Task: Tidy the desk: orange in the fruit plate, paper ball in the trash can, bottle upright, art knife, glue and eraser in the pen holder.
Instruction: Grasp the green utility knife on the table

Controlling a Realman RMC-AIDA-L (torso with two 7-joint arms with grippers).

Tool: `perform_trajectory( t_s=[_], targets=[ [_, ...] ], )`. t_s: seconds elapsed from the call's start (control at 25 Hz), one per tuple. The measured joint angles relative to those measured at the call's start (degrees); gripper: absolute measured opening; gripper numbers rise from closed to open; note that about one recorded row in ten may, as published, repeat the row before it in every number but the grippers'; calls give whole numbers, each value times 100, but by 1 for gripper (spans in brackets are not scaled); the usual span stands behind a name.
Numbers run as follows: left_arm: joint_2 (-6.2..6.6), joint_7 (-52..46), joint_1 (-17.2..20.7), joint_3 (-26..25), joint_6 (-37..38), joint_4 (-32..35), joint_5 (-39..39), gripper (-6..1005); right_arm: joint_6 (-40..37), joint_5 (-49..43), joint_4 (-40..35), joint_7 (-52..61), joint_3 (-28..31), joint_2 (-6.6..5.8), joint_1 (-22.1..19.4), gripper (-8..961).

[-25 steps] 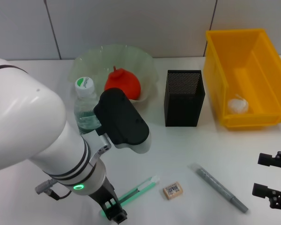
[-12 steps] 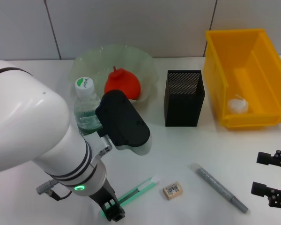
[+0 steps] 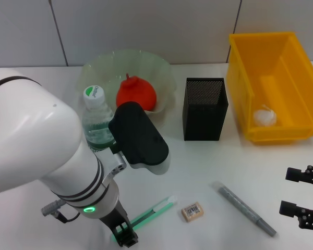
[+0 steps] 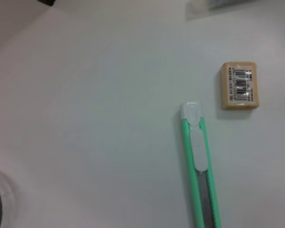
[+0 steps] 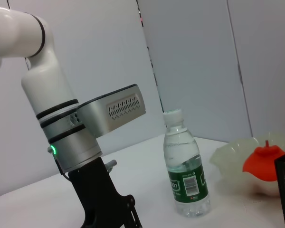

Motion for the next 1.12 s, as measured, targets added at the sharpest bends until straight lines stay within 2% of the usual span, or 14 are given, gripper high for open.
perform_trajectory(
  t_s=[1.12],
  targets=[
    [0,-109,-311,115,144,-172,5,409,75,1,9,45,0,0,69,810]
  ],
)
